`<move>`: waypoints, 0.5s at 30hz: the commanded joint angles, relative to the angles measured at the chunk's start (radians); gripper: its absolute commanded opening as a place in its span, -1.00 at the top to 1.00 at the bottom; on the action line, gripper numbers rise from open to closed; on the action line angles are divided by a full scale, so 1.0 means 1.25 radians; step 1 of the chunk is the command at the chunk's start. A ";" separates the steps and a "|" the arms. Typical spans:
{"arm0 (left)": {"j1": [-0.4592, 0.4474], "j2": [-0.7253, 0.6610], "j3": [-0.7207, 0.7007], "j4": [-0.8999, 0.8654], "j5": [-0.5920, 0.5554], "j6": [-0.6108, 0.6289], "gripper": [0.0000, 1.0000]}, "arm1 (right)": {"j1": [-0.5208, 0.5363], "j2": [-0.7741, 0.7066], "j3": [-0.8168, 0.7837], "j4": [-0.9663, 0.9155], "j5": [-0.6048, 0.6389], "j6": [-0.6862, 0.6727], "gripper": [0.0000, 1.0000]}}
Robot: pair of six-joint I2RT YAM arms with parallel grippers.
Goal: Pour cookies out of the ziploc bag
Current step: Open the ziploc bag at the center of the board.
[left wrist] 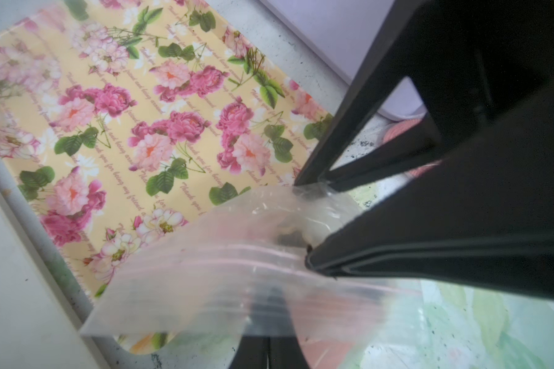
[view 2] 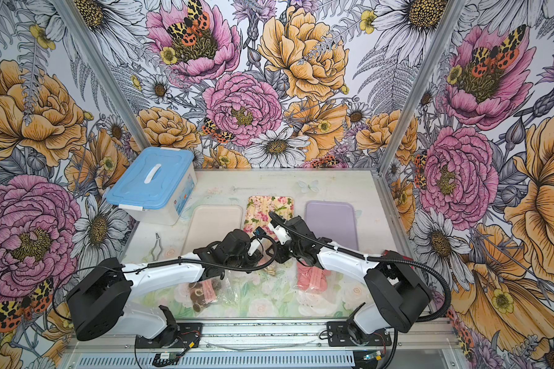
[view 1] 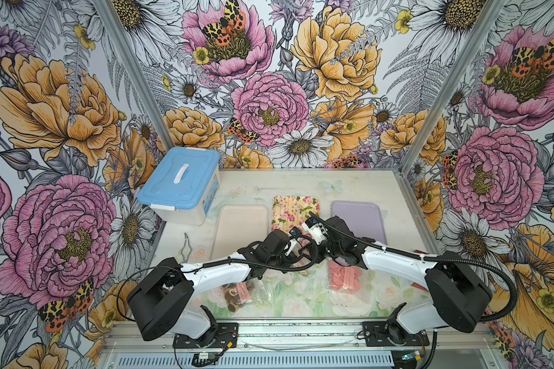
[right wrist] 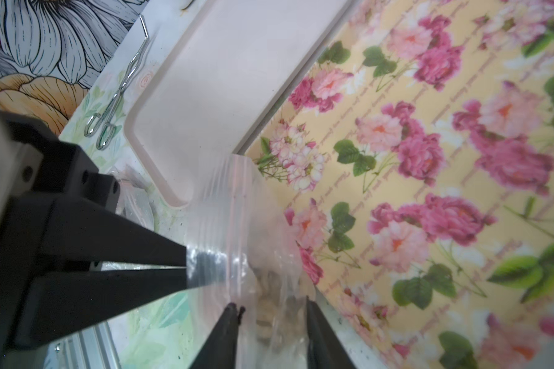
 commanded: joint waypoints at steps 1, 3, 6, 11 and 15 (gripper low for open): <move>0.007 0.003 0.017 -0.003 -0.015 -0.006 1.00 | 0.006 -0.001 0.018 0.017 -0.013 -0.004 0.78; 0.009 0.003 0.017 -0.004 -0.017 -0.006 1.00 | 0.006 -0.008 0.015 0.018 -0.007 -0.003 1.00; 0.009 0.000 0.016 -0.005 -0.024 -0.008 1.00 | 0.006 -0.015 0.012 0.017 -0.004 -0.003 1.00; 0.009 -0.004 0.016 -0.010 -0.023 -0.006 1.00 | 0.001 -0.022 0.009 0.015 0.022 0.004 1.00; 0.010 -0.017 0.012 -0.001 0.005 0.001 0.96 | 0.000 -0.022 0.008 0.015 0.025 0.010 1.00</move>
